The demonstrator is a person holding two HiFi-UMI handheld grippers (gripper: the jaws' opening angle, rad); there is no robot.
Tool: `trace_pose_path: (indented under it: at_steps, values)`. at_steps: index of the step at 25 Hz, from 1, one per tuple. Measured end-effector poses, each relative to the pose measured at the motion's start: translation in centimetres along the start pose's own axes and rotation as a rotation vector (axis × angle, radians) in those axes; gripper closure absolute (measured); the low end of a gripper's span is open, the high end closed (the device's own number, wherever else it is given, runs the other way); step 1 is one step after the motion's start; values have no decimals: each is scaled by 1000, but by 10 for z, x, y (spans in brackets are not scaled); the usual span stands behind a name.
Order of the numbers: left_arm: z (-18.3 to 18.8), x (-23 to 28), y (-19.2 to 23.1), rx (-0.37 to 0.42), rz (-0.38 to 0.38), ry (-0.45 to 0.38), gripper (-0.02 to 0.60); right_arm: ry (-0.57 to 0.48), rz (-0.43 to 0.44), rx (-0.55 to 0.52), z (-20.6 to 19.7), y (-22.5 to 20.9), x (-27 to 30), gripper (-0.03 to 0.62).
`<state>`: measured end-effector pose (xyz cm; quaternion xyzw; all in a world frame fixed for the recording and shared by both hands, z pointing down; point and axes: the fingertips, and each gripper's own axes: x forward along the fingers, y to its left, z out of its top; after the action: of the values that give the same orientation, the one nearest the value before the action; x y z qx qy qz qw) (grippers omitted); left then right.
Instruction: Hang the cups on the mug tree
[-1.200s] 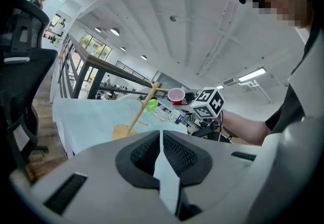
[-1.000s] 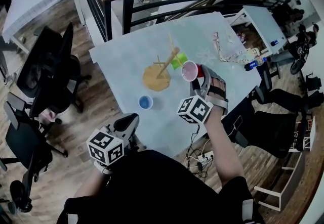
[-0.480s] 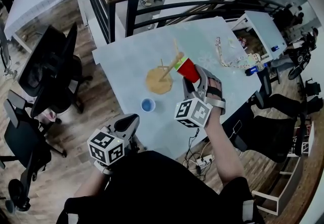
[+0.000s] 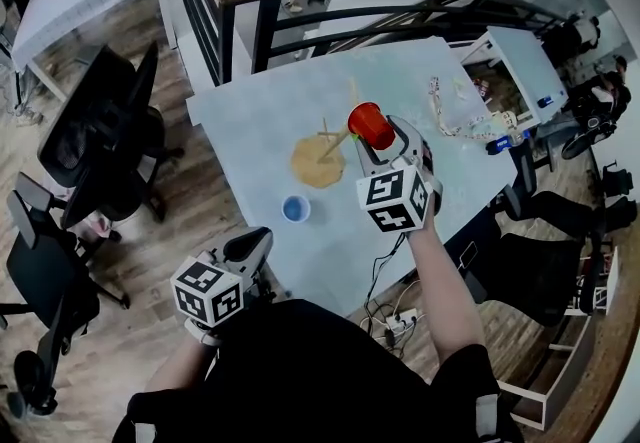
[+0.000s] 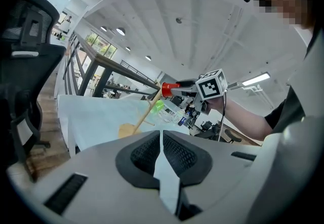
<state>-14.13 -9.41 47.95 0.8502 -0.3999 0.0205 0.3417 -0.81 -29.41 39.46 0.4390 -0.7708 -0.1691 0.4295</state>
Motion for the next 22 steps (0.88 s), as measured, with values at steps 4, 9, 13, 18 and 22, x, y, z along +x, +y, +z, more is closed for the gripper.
trace_pose_path:
  at_steps: [4, 9, 13, 18, 22]
  values:
    - [-1, -3, 4, -10, 4, -1, 557, -22, 16, 44, 9, -4, 5, 318]
    - [-2, -4, 7, -17, 8, -2, 557, -67, 8, 81, 23, -16, 7, 318]
    - [-1, -4, 8, -21, 9, -6, 557, -102, 23, 152, 22, -17, -1, 318]
    - [-2, -4, 10, -24, 13, -1, 557, -130, 28, 273, -1, -11, -18, 318]
    - [-1, 1, 11, -19, 10, 11, 557, -163, 7, 329, -13, -10, -37, 318]
